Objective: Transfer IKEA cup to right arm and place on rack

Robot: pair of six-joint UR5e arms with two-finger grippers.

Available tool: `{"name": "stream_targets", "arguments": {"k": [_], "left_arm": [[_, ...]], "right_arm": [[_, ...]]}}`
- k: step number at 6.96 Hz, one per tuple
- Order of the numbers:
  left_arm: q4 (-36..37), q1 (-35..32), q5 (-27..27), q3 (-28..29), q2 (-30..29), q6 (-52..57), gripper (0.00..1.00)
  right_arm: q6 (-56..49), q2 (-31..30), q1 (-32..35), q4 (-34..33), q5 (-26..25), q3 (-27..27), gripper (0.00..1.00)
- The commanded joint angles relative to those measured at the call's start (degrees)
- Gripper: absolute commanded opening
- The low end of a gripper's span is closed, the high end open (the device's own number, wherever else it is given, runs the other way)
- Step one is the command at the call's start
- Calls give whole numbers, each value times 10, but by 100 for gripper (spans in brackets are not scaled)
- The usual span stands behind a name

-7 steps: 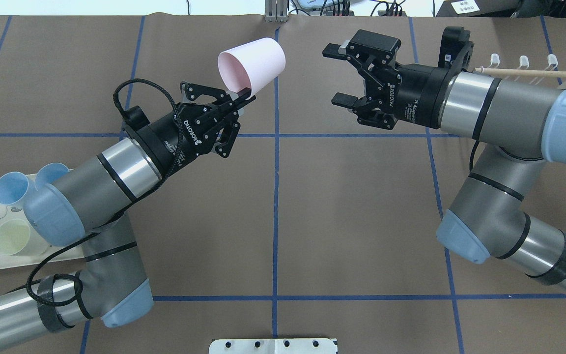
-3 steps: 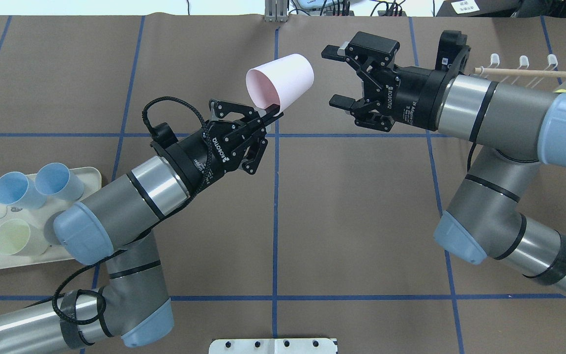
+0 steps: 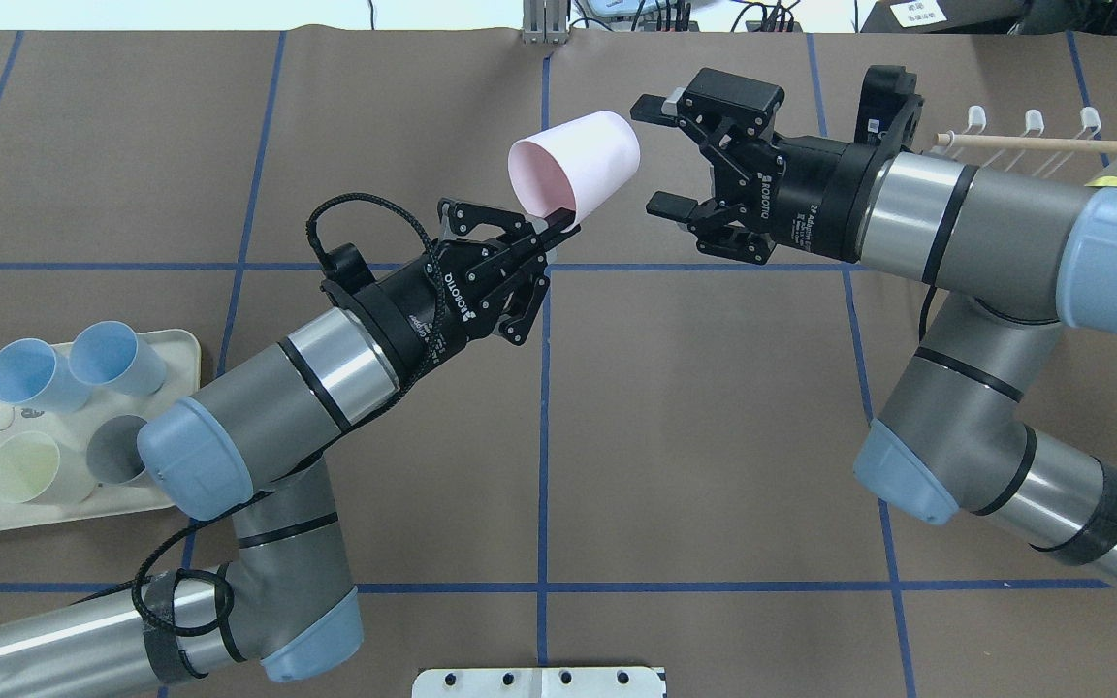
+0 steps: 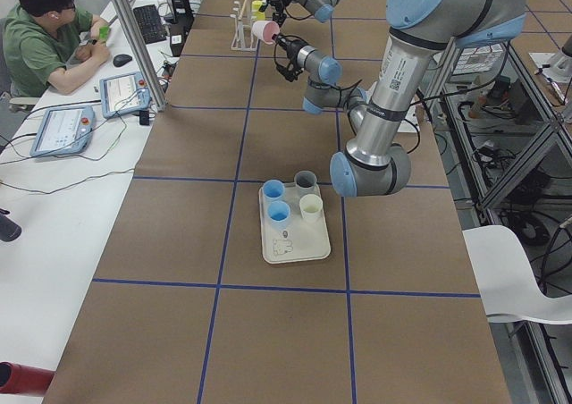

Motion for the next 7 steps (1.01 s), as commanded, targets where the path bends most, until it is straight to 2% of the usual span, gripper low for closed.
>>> {"name": "stream_targets", "arguments": {"k": [1,7], "left_arm": [[1,5,1,2,-5,0,0],[2,36,21,2,-22,12,0]], "right_arm": [[-1,1,-4,0,-1,0,100],[-1,1,-10,0,-2,-1,100]]}}
